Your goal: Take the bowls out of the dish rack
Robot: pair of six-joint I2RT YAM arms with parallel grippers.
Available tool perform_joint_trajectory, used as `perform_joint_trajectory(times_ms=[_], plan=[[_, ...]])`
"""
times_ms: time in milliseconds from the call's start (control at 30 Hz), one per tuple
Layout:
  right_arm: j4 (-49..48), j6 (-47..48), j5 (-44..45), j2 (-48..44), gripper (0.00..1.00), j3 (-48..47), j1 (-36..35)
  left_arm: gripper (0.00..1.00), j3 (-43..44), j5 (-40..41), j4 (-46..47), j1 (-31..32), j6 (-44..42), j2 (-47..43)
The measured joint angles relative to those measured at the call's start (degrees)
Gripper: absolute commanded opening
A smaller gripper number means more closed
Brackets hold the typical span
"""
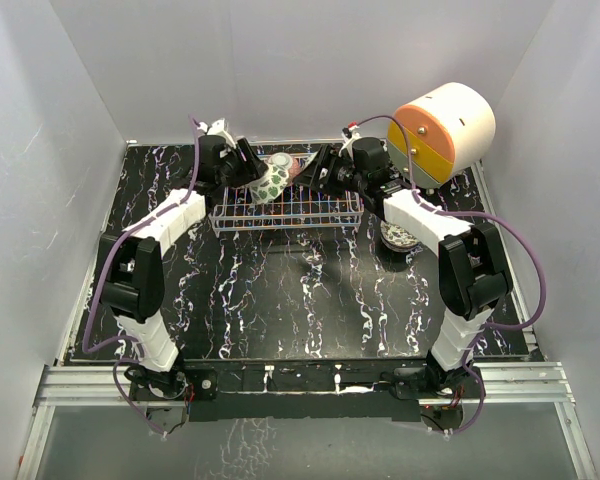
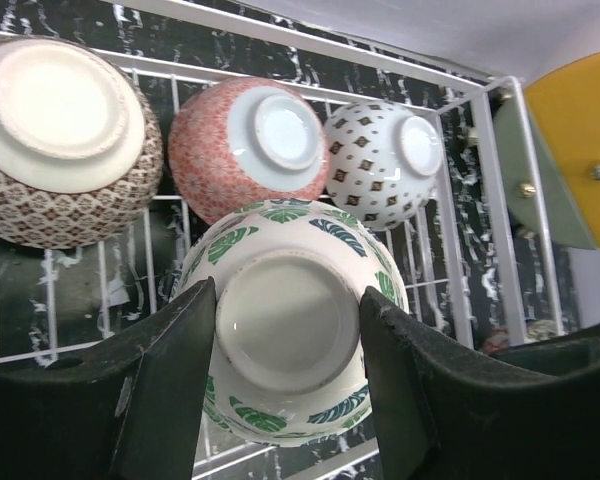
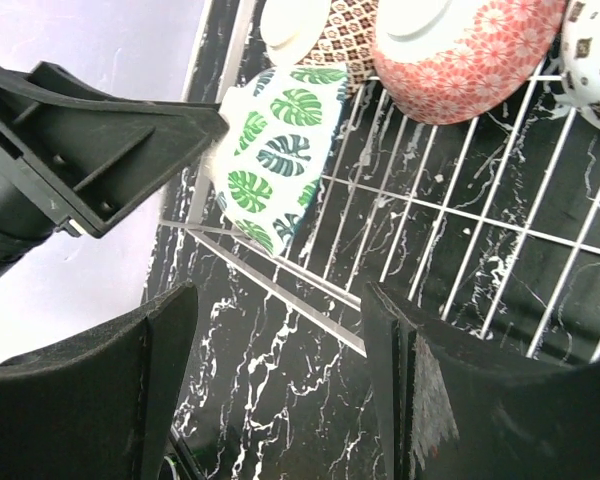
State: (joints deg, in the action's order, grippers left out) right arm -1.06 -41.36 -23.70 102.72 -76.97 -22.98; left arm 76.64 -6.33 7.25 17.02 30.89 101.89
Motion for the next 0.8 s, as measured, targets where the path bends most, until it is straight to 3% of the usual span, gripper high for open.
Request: perform_joint_trajectory(times_ms=[400,800], plan=[[-7.61,-4.48,-3.56,0.00,0.67,0.90,0.00,0.08,-4.39,-10.49,9.14,-0.59,11.47,-0.33],[-10.75,-6.40,-3.96,0.13,0.67,1.75,0.00,0.08,-9.25,-12.90,16.57,-2.29,19.54,-0.44]])
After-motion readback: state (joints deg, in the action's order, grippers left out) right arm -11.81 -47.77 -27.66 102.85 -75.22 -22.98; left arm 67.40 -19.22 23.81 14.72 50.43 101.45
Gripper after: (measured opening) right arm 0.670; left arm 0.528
